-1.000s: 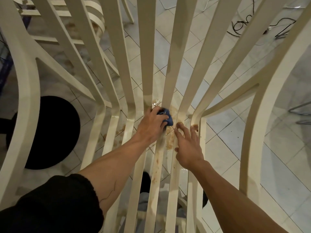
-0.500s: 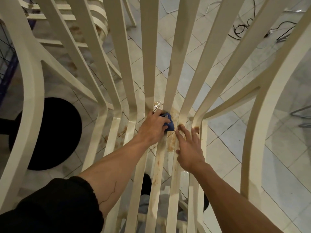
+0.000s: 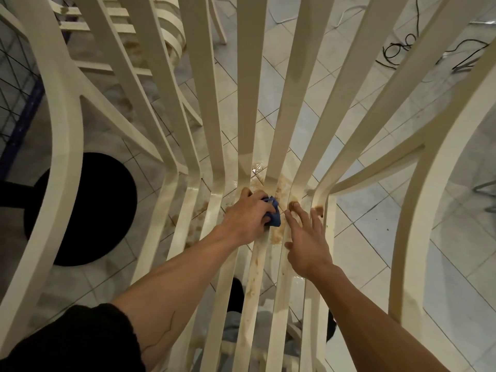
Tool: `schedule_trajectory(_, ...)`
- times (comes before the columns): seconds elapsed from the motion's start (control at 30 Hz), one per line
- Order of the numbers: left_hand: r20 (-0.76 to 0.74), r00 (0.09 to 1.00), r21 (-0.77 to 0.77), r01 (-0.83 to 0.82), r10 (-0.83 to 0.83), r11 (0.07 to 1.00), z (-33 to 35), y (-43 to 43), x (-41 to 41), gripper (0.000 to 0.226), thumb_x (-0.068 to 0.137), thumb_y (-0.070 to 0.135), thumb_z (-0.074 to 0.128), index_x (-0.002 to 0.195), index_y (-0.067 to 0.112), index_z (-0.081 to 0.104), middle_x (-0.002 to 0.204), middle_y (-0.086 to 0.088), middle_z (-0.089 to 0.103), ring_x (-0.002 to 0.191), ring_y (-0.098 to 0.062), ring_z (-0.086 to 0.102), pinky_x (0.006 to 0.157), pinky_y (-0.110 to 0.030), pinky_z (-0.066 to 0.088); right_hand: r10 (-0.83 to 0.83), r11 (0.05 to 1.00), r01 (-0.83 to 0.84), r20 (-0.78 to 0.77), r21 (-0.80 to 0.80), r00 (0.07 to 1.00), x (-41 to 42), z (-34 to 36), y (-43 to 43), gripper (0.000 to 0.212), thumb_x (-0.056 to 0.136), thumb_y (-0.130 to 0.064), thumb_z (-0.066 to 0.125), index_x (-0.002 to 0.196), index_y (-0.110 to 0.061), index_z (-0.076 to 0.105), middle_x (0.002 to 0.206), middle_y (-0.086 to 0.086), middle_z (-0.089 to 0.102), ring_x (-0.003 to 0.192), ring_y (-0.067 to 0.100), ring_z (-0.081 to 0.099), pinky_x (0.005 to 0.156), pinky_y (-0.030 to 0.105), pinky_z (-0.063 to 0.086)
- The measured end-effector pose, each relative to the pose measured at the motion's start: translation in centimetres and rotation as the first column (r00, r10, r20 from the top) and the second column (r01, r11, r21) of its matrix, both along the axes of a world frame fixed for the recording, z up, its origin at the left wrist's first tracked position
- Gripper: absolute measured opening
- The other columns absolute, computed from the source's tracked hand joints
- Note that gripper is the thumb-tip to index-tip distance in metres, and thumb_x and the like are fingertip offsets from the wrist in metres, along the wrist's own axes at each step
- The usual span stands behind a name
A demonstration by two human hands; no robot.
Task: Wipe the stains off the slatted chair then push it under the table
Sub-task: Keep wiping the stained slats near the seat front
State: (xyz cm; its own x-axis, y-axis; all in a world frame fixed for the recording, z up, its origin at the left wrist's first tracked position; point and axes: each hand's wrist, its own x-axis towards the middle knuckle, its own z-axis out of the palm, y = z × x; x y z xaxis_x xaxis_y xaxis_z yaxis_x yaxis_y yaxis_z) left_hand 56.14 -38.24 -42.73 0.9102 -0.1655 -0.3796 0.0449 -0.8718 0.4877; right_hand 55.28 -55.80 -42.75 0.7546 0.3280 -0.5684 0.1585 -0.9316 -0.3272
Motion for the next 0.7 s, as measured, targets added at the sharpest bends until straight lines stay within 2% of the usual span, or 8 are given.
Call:
schedule_trajectory(0.13, 0.1, 0.992, -0.024, -0.08, 0.083, 0.996, -0.1, -0.2, 0.9, 0.029, 0.096, 0.016, 0.054, 0.122, 0.021, 0.065, 0.134, 0.001, 0.049, 0.114, -0.025, 0.036, 0.099, -0.035, 0.038, -0.003, 1.0, 0.003, -0.004, -0.004, 1.0, 0.0, 0.1, 0.1, 0.078, 0.096, -0.009, 0.054, 0.157, -0.021, 0.006, 0.162, -0.008, -0.014, 0.148, 0.03, -0.019, 0.122, 0.049, 0.004)
schedule_trajectory(0.23, 0.113, 0.988, -0.013, -0.109, 0.11, 0.994, -0.4, -0.3, 0.9, 0.029, 0.097, 0.017, 0.054, 0.124, 0.021, 0.065, 0.138, 0.0, 0.047, 0.115, -0.028, 0.037, 0.1, -0.03, 0.033, 0.004, 1.0, -0.004, 0.006, -0.009, 1.0, 0.0, 0.1, 0.1, 0.079, 0.095, -0.01, 0.056, 0.156, -0.021, 0.007, 0.162, -0.008, -0.013, 0.149, 0.03, -0.017, 0.122, 0.049, 0.004)
schedule_trajectory(0.37, 0.019, 1.0, -0.032, 0.026, -0.025, 0.999, -0.2, 0.7, 0.2, 0.025, 0.094, 0.018, 0.058, 0.115, 0.023, 0.069, 0.131, -0.001, 0.051, 0.11, -0.027, 0.041, 0.096, -0.03, 0.027, 0.003, 1.0, -0.003, -0.002, -0.006, 1.0, 0.2, 0.2, 0.0, 0.08, 0.094, -0.01, 0.056, 0.157, -0.021, 0.008, 0.162, -0.008, -0.011, 0.149, 0.031, -0.016, 0.122, 0.048, 0.005)
schedule_trajectory(0.5, -0.047, 0.993, -0.001, 0.108, -0.107, 0.994, 0.0, 1.2, 0.2, 0.029, 0.094, 0.018, 0.056, 0.118, 0.028, 0.068, 0.128, 0.001, 0.052, 0.106, -0.026, 0.04, 0.097, -0.037, 0.035, -0.003, 1.0, 0.003, 0.006, -0.003, 1.0, 0.0, 0.3, 0.0, 0.08, 0.093, -0.009, 0.057, 0.156, -0.021, 0.009, 0.162, -0.007, -0.01, 0.149, 0.031, -0.015, 0.122, 0.047, 0.005)
schedule_trajectory(0.6, 0.035, 0.999, -0.007, 0.036, -0.036, 0.999, 0.0, 0.7, 1.4, 0.028, 0.093, 0.016, 0.058, 0.118, 0.024, 0.068, 0.128, -0.002, 0.053, 0.11, -0.028, 0.042, 0.099, -0.039, 0.036, 0.003, 1.0, -0.003, 0.009, -0.011, 1.0, 0.0, 0.3, 0.1, 0.081, 0.093, -0.009, 0.057, 0.157, -0.021, 0.008, 0.162, -0.006, -0.011, 0.148, 0.031, -0.016, 0.122, 0.048, 0.005)
schedule_trajectory(0.7, 0.165, 0.985, -0.023, -0.053, 0.056, 0.998, 0.0, 0.3, 2.2, 0.027, 0.091, 0.011, 0.061, 0.116, 0.017, 0.069, 0.13, -0.005, 0.054, 0.112, -0.03, 0.043, 0.098, -0.032, 0.034, 0.002, 1.0, -0.002, 0.016, -0.017, 1.0, 0.0, 0.3, 0.1, 0.08, 0.093, -0.01, 0.057, 0.156, -0.021, 0.009, 0.163, -0.005, -0.01, 0.149, 0.031, -0.015, 0.122, 0.047, 0.005)
